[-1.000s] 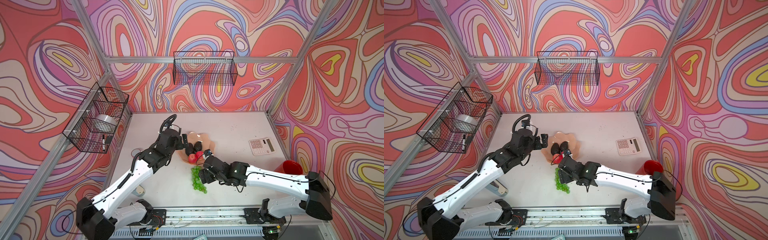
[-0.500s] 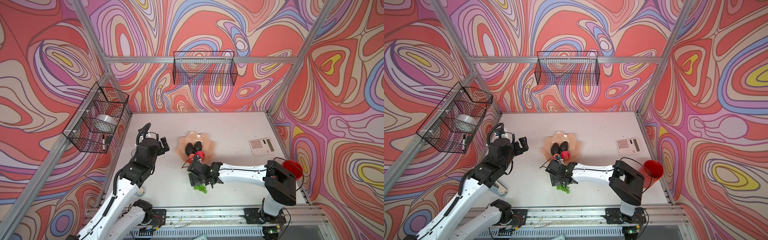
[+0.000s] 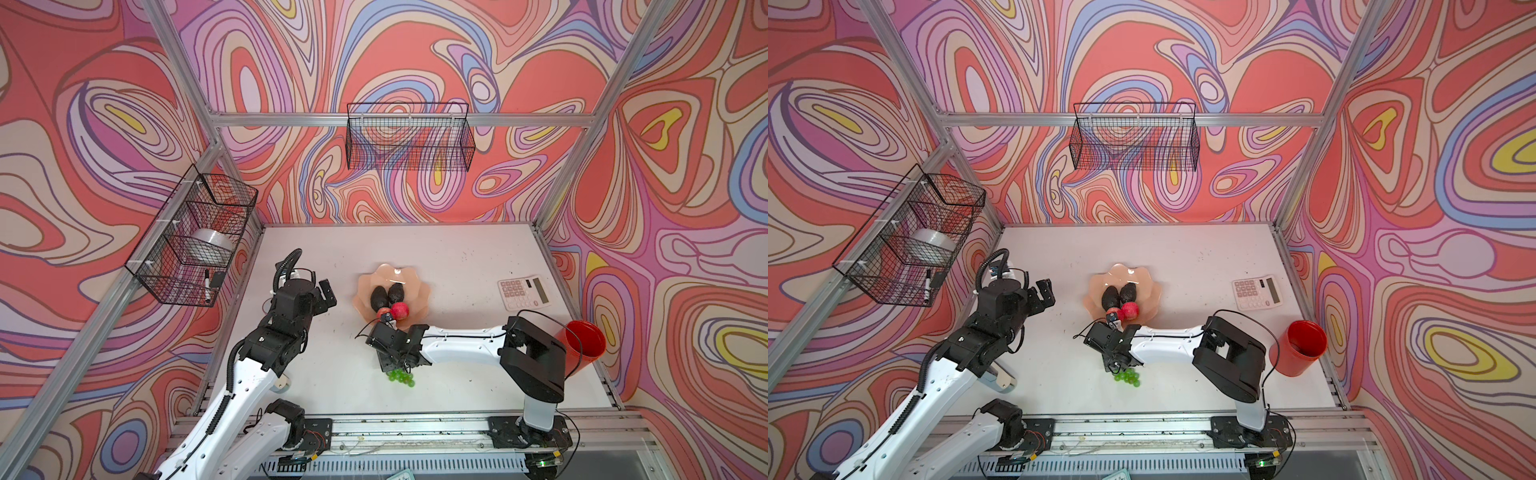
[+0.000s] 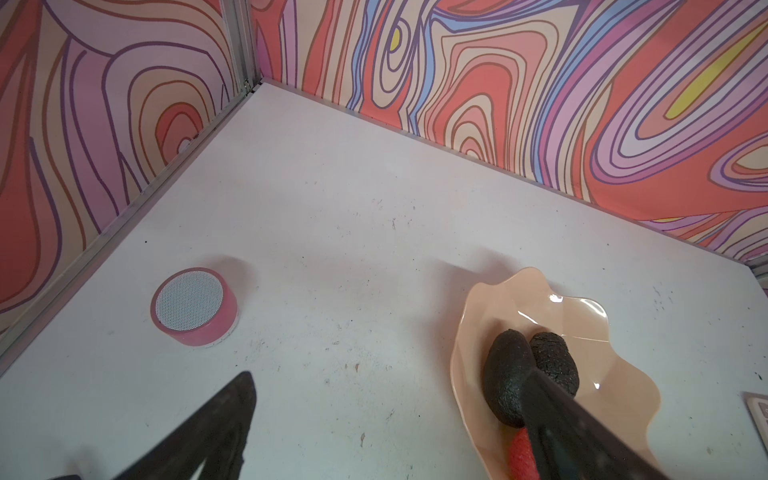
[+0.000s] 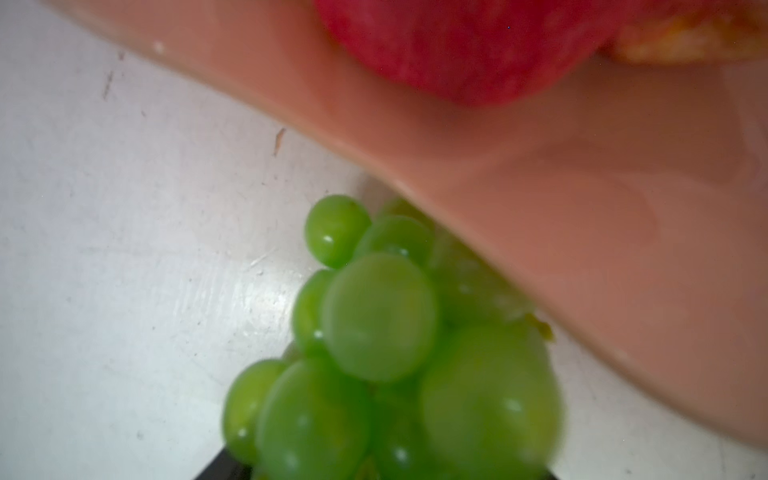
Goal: Place and organize the fake fruits in the fruit bowl
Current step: 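Grasp the green grapes with the right gripper while the left arm retracts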
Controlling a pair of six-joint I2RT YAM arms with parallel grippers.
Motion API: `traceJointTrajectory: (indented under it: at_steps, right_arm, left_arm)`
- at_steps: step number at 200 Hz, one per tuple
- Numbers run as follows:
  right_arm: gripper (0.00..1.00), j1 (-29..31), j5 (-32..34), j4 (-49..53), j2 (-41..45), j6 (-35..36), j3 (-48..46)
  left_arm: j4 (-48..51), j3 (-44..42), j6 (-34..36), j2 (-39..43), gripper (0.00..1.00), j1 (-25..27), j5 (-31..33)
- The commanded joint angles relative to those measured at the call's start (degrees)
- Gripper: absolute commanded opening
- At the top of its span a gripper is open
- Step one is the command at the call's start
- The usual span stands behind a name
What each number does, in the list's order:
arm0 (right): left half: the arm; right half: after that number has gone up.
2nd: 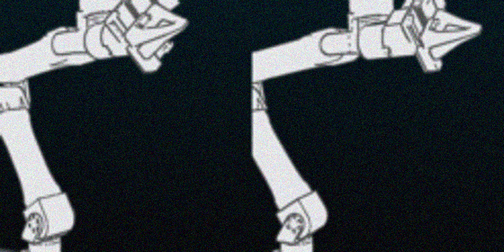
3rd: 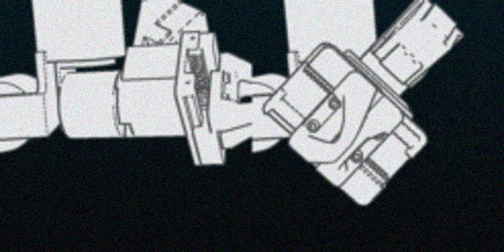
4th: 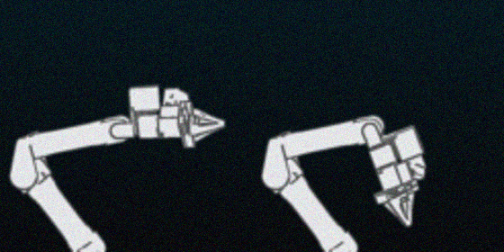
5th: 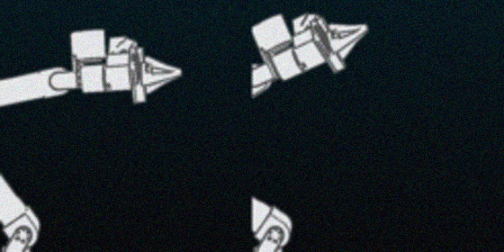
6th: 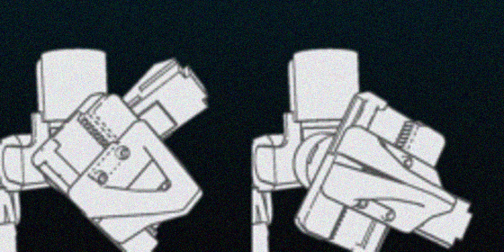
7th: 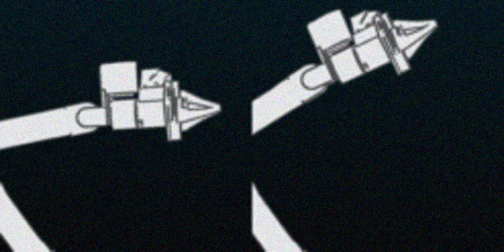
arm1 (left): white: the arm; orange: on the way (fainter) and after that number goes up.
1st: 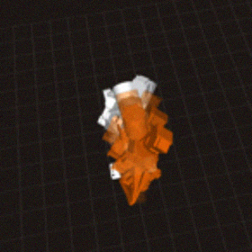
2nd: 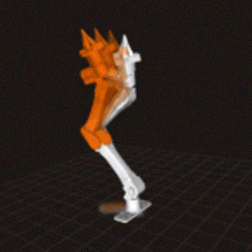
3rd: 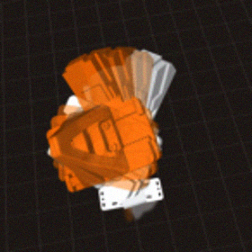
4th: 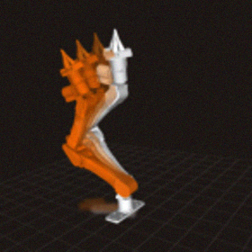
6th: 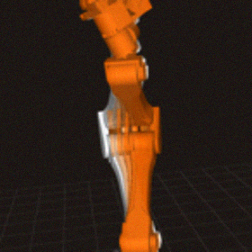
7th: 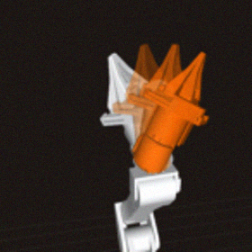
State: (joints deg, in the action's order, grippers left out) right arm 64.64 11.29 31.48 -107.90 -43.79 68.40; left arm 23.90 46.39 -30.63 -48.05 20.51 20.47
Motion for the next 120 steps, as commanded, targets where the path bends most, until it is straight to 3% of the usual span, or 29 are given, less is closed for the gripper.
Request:
traceJointTrajectory:
  at_steps: [1,39,73,98,120]
  right_arm:
    - [0.54,0.1,1.9,0.2,1.6,-0.8,-0.8]
    - [0.46,0.2,2.8,0.1,13.1,-3.0,-7.7]
    - [0.44,0.2,5.2,8.1,25.8,-7.7,-13.6]
    - [0.44,0.0,11.2,16.3,33.0,-6.2,-10.3]
    - [0.44,-3.1,12.7,19.3,33.3,-2.3,-3.4]
  left_arm:
    - [1.3,-0.6,-0.3,0.9,1.0,-0.6,1.0]
    - [1.7,-0.5,0.0,2.4,1.0,-0.9,3.2]
    - [0.8,-0.9,0.1,3.8,1.0,-1.1,4.8]
    - [-0.1,-1.1,0.5,4.3,1.0,-1.3,5.8]
    - [-0.6,-0.9,0.8,4.0,1.0,-1.3,5.9]
